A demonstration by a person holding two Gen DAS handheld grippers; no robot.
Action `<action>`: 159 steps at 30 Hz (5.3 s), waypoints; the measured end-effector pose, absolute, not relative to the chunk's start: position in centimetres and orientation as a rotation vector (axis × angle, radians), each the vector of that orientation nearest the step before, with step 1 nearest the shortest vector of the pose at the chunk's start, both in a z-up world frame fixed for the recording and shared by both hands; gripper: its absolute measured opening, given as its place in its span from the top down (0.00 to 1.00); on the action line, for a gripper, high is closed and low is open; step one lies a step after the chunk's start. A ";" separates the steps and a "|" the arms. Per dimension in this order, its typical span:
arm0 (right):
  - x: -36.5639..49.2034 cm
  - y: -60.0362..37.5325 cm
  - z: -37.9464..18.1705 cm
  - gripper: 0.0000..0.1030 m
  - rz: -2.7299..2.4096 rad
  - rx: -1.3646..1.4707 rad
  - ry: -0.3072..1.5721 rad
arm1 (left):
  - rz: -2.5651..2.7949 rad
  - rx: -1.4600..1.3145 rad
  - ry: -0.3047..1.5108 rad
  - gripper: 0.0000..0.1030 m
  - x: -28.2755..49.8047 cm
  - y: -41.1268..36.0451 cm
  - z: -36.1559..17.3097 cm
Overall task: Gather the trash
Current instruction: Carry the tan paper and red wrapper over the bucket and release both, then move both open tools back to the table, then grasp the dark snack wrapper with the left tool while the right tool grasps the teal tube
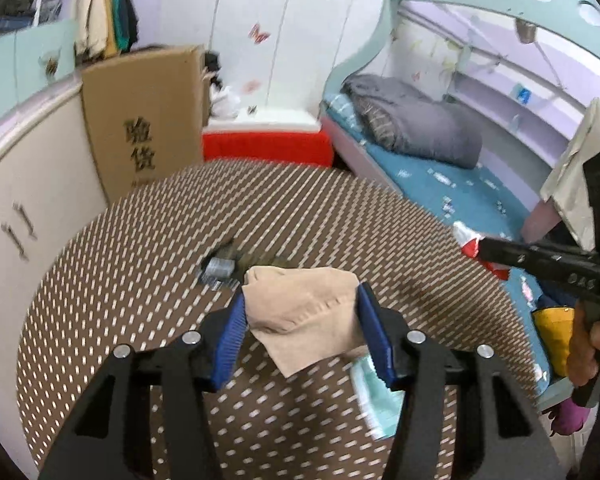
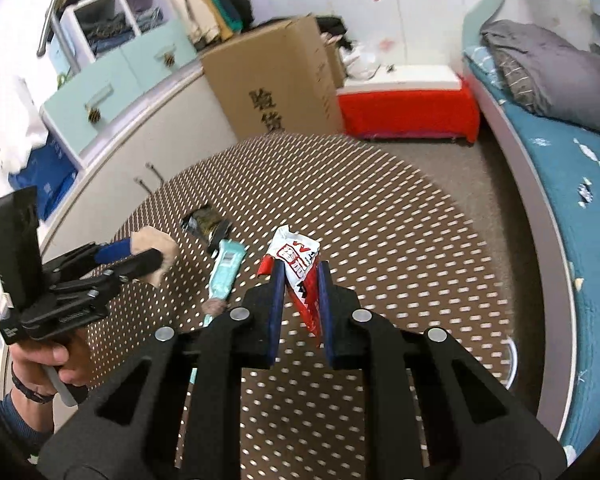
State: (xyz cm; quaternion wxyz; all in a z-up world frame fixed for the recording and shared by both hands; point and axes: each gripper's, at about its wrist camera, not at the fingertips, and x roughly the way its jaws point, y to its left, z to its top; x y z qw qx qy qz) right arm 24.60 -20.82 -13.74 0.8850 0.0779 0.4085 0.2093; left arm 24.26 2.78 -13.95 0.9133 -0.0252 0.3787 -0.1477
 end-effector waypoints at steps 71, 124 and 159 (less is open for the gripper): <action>21.7 -51.3 -23.9 0.06 -0.135 0.654 0.879 | -0.628 0.224 0.951 0.09 30.1 -33.5 -17.6; 21.7 -13.0 -12.1 0.06 0.230 0.057 0.827 | -0.126 -0.116 0.639 0.06 19.8 7.8 -9.9; 24.7 -13.2 -18.9 0.78 0.276 0.073 0.942 | -0.261 0.203 0.883 0.06 32.4 1.3 -19.6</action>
